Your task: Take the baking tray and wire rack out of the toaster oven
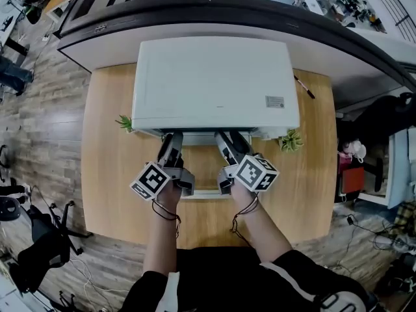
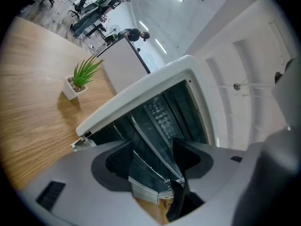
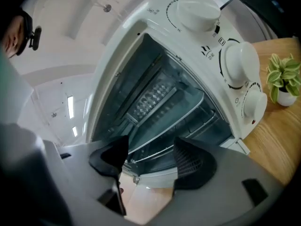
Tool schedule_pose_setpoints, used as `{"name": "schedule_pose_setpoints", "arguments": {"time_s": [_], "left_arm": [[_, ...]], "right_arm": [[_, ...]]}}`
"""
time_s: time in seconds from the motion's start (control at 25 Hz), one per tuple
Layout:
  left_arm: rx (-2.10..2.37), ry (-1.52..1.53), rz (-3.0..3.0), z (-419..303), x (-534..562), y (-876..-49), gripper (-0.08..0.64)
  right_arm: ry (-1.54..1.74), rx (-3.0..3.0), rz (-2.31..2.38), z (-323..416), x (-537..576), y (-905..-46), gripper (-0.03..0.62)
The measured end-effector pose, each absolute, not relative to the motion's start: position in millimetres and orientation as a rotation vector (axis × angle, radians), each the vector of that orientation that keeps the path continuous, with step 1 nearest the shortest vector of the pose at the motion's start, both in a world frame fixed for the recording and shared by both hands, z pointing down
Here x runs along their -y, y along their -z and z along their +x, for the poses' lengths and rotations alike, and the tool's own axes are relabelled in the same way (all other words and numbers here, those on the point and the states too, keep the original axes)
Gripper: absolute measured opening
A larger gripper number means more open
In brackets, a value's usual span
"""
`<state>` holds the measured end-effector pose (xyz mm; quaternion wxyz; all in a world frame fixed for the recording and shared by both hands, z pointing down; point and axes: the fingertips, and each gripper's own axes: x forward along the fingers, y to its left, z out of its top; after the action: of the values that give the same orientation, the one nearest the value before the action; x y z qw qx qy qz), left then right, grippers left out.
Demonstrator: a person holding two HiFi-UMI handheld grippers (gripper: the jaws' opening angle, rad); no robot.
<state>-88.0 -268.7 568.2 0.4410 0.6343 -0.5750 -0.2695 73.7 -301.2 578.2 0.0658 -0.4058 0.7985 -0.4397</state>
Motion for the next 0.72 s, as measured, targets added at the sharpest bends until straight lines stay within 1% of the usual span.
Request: {"name": "schedule_pose_setpoints", "arguments": {"time_s": [0.36, 0.44, 0.48, 0.52, 0.56, 0.72], "left_arm": [[1.407, 0.736, 1.524, -97, 294, -573, 0.272], [1.399, 0.742, 1.513, -96, 299, -577, 0.272], [1.394, 0.744, 1.509, -96, 302, -579, 0.272], [1.389, 0.744, 1.506, -95, 304, -581, 0.272], [1.387, 0.744, 1.502, -95, 306, -583, 0.272], [1.392, 0.758, 1.462, -97, 313, -590, 0.266]], "right_arm": [[1.505, -2.107, -1.108, 68, 330, -583, 0.284], [1.506, -2.078, -1.112, 71, 337, -584, 0.265], [1.514, -2.06, -1.115, 73, 340, -584, 0.244], [1.527, -2.041, -1.117, 74, 343, -586, 0.207], [1.541, -2.026, -1.115, 75, 345, -587, 0.195], [1.562, -2.017, -1.134, 76, 347, -593, 0.182]]}}
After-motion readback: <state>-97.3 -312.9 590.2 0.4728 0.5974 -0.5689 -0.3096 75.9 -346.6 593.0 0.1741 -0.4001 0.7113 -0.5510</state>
